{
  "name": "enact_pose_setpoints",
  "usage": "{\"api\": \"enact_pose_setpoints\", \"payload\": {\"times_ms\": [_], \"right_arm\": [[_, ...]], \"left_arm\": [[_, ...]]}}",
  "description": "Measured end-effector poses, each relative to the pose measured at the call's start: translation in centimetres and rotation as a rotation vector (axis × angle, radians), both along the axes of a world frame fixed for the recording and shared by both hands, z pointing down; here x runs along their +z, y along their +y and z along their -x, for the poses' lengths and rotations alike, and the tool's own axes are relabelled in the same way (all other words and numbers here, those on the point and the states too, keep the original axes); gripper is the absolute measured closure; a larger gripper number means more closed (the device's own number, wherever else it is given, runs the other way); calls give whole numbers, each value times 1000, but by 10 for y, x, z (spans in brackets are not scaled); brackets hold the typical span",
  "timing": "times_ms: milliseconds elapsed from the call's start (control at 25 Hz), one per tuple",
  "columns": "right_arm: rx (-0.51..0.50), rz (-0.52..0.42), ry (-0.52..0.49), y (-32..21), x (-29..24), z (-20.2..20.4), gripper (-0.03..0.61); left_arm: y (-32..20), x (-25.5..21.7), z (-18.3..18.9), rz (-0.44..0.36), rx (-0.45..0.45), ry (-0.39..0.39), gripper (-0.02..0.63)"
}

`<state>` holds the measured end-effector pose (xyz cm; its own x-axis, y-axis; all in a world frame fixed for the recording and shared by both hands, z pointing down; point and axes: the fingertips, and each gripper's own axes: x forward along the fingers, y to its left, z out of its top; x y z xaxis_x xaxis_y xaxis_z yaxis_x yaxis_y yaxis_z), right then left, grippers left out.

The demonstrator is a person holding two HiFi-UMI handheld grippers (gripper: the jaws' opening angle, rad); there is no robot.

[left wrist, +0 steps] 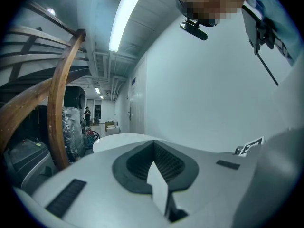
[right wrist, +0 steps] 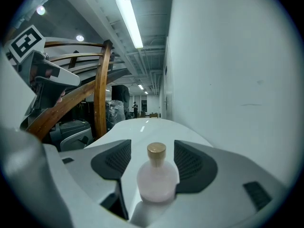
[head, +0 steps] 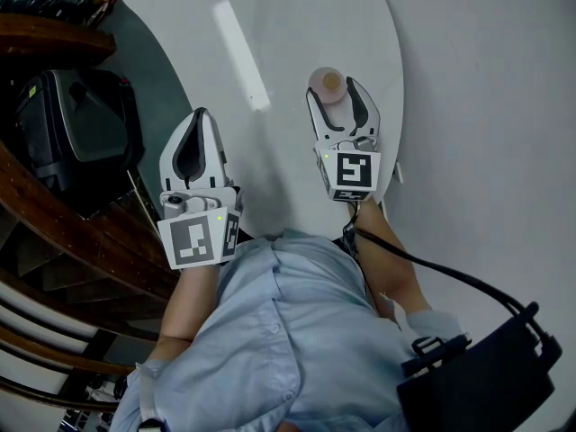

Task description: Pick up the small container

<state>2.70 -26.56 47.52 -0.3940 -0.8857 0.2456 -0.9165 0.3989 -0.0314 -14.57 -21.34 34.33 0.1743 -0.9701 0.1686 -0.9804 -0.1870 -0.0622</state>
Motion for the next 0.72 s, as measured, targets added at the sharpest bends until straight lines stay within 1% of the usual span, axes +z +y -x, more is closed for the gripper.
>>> {"api": "enact_pose_setpoints", "payload": {"times_ms": [280,720], "right_arm": [[-10,11,14,-25,11,4,295],[-9,25,32,-36,17,11,295]], "left_arm": [[-11,18,7,46,-22,7,615],[-11,20,18,49,-37,11,615]]}}
